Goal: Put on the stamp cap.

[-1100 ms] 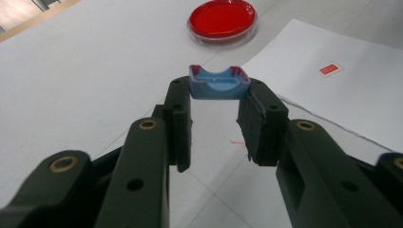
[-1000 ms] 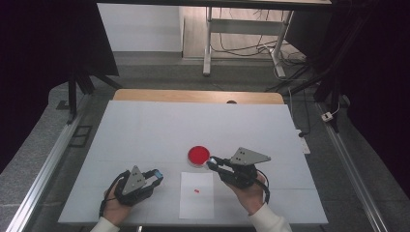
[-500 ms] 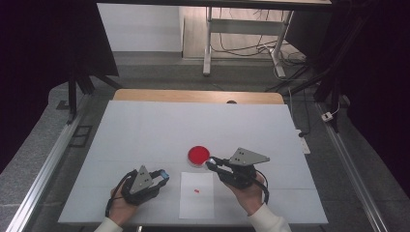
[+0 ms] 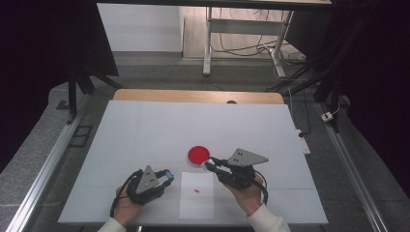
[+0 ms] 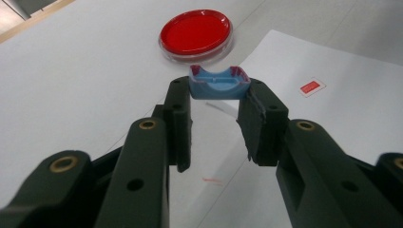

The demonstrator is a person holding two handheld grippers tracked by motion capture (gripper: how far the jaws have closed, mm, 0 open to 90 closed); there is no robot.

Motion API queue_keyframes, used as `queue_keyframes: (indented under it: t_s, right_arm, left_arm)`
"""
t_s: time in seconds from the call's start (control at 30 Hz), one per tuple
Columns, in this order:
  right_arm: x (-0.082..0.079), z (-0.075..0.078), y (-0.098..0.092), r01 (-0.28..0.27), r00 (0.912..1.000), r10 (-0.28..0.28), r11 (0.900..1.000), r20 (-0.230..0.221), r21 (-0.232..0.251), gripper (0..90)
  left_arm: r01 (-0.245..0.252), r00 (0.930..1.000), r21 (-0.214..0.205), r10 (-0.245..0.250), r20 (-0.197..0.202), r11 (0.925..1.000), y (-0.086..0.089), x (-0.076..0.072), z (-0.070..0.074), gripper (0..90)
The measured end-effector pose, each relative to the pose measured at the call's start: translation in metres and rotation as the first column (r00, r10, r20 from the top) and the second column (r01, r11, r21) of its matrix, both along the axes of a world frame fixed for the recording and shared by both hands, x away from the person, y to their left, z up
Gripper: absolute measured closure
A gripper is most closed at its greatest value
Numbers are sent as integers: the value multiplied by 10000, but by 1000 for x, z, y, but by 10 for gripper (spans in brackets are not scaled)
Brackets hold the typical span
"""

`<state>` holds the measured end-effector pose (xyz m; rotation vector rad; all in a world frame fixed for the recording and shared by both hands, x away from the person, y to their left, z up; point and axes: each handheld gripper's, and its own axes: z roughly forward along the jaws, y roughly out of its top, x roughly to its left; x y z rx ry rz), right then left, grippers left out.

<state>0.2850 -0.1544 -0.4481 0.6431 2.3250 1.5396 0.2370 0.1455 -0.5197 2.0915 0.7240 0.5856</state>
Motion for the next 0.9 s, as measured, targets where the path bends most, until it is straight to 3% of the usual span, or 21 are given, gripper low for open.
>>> queue_keyframes:
  t_s: [0.9]
  right_arm:
    - [-2,0,2,-53,10000,53,10000,34,-27,754]
  left_arm:
    - [563,9983,28,-562,-132,9984,-41,14,-3,654]
